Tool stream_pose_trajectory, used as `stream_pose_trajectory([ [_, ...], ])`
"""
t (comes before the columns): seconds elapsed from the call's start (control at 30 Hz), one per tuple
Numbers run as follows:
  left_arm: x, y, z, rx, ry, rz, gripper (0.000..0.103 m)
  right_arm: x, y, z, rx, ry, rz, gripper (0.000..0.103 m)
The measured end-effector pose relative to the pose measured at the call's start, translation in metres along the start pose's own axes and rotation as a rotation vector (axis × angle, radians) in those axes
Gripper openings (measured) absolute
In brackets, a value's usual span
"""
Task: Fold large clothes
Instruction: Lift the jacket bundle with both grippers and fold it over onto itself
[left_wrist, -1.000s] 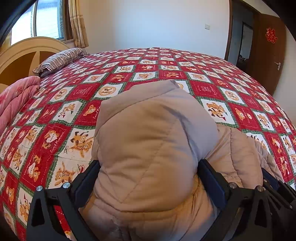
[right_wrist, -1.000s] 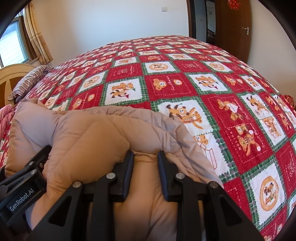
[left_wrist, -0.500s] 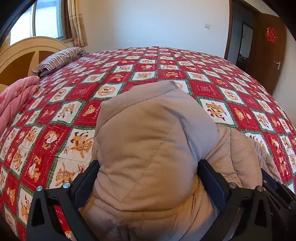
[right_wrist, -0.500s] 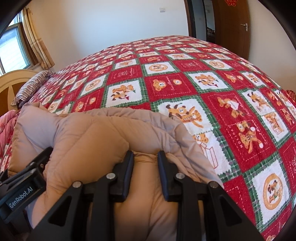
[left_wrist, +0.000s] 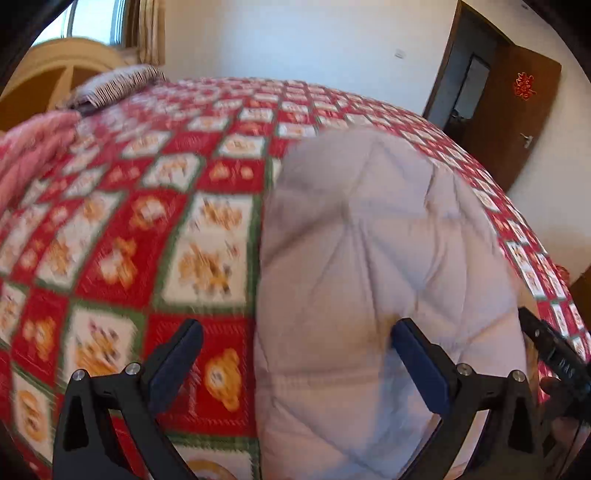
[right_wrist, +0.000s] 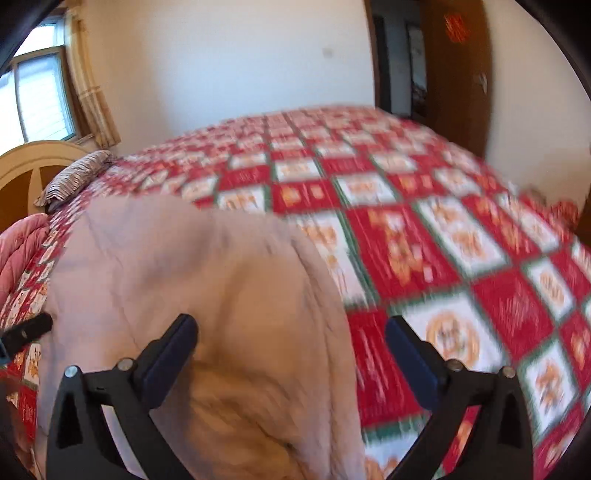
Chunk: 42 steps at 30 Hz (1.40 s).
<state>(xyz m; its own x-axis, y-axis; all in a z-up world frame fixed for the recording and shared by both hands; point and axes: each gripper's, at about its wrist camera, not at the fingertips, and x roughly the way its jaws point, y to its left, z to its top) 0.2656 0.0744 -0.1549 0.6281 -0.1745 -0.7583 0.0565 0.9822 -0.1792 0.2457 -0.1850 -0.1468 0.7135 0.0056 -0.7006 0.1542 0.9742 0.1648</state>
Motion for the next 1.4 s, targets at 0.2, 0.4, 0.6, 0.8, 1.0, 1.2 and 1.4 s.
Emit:
stream_pose_trajectory([
  [0.2,0.005,-0.004,-0.009,0.034,0.002,-0.017,0.102,0.005,-0.018,-0.009,0.072,0.021,0.058,0.103],
  [0.4,0.013,-0.009,-0.013,0.043,0.001,-0.060,0.102,0.021,-0.039,-0.024,0.219,0.078,0.287,0.083],
  [0.6,0.014,-0.027,-0.014,0.082,-0.010,-0.115,0.094,0.027,-0.027,-0.024,0.163,0.096,0.342,0.062],
  [0.8,-0.028,-0.052,-0.020,0.207,-0.102,-0.060,0.047,0.001,-0.004,-0.021,0.072,0.044,0.323,0.029],
  [1.0,-0.084,-0.044,-0.018,0.235,-0.177,-0.032,0.039,-0.031,0.014,-0.020,0.054,-0.007,0.375,0.027],
  [1.2,-0.134,-0.001,-0.022,0.216,-0.234,0.020,0.037,-0.052,0.064,-0.016,-0.030,-0.031,0.449,0.027],
  [1.4,-0.167,0.056,-0.018,0.164,-0.276,0.103,0.036,-0.064,0.122,-0.014,-0.110,-0.039,0.545,0.026],
])
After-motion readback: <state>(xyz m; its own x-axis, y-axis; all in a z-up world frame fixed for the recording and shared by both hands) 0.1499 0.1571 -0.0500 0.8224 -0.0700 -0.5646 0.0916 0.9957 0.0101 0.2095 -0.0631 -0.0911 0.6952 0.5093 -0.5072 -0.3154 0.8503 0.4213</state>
